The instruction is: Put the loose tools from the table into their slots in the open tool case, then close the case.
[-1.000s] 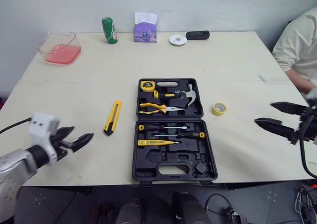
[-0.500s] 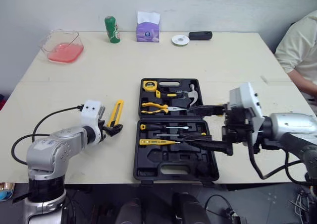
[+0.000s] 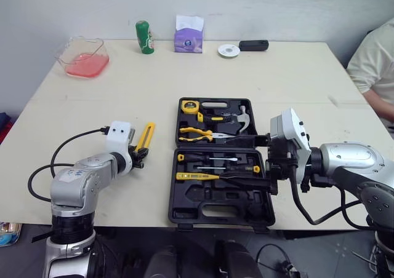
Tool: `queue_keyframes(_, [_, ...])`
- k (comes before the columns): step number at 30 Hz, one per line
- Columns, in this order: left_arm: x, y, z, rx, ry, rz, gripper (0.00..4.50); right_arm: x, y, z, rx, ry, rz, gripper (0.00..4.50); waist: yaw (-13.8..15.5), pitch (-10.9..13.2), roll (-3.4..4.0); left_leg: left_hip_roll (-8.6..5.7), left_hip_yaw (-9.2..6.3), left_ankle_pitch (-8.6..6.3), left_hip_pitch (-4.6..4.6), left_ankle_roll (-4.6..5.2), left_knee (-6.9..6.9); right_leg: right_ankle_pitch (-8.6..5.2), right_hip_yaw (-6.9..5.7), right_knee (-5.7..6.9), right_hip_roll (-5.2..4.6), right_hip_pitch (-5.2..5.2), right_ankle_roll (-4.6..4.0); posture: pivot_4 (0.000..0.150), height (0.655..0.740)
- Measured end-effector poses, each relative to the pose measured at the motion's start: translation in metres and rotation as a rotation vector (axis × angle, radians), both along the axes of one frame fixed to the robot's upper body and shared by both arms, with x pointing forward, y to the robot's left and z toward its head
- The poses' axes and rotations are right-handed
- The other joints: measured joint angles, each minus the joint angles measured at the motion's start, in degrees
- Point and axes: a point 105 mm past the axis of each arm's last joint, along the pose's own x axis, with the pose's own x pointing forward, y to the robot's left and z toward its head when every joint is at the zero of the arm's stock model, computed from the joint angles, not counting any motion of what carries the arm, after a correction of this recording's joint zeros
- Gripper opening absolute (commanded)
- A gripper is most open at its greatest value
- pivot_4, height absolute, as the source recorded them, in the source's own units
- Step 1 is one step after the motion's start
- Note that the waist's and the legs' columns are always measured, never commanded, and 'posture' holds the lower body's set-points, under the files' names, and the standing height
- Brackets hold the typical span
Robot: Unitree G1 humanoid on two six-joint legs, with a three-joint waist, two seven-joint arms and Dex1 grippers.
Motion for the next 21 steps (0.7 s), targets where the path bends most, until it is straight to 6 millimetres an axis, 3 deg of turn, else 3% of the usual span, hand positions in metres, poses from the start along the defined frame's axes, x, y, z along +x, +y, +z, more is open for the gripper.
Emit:
queue_keyframes(4, [-0.009, 0.004, 0.025, 0.020, -0.024, -0.188, 1.39, 0.002, -0.007, 0.001, -0.010, -0.002, -0.027, 4.50, -0.9, 0.1, -0.16, 0.03, 0.01, 0.04, -0.33, -0.08, -0.02, -0.02, 0.01, 0.06, 0.01, -0.39, -0.04, 0.150, 0.7400])
queue_keyframes(7, [-0.028, -0.019, 0.062, 0.043, -0.074, -0.489, 1.39, 0.000, -0.019, -0.001, -0.029, 0.016, -0.053, 4.50, -1.0, 0.1, -0.17, 0.04, -0.04, 0.04, -0.53, -0.08, -0.02, -0.02, -0.07, -0.05, -0.01, -0.53, -0.05, 0.150, 0.7400])
queue_keyframes(9, [-0.049, -0.041, 0.075, 0.097, -0.071, -0.732, 1.39, -0.005, -0.030, -0.008, -0.059, 0.066, -0.067, 4.50, -1.1, 0.1, -0.11, 0.01, 0.02, 0.01, -0.53, -0.03, -0.07, -0.04, -0.02, -0.14, -0.03, -0.51, -0.08, 0.150, 0.7400])
queue_keyframes(14, [-0.085, -0.103, 0.061, 0.089, 0.087, -1.195, 1.39, -0.027, -0.066, -0.032, -0.155, 0.223, -0.152, 4.50, 0.0, 0.1, -0.08, -0.06, 0.03, 0.02, -0.79, 0.17, 0.07, 0.03, -0.03, -0.24, 0.05, -0.54, 0.05, 0.150, 0.7400])
queue_keyframes(21, [-0.081, -0.133, 0.035, 0.202, 0.161, -1.309, 1.39, -0.042, -0.079, -0.038, -0.181, 0.270, -0.202, 4.50, -0.8, 0.2, -0.19, -0.09, 0.02, 0.19, -0.67, 0.28, 0.09, 0.12, 0.27, -0.07, 0.39, -0.50, 0.20, 0.150, 0.7400])
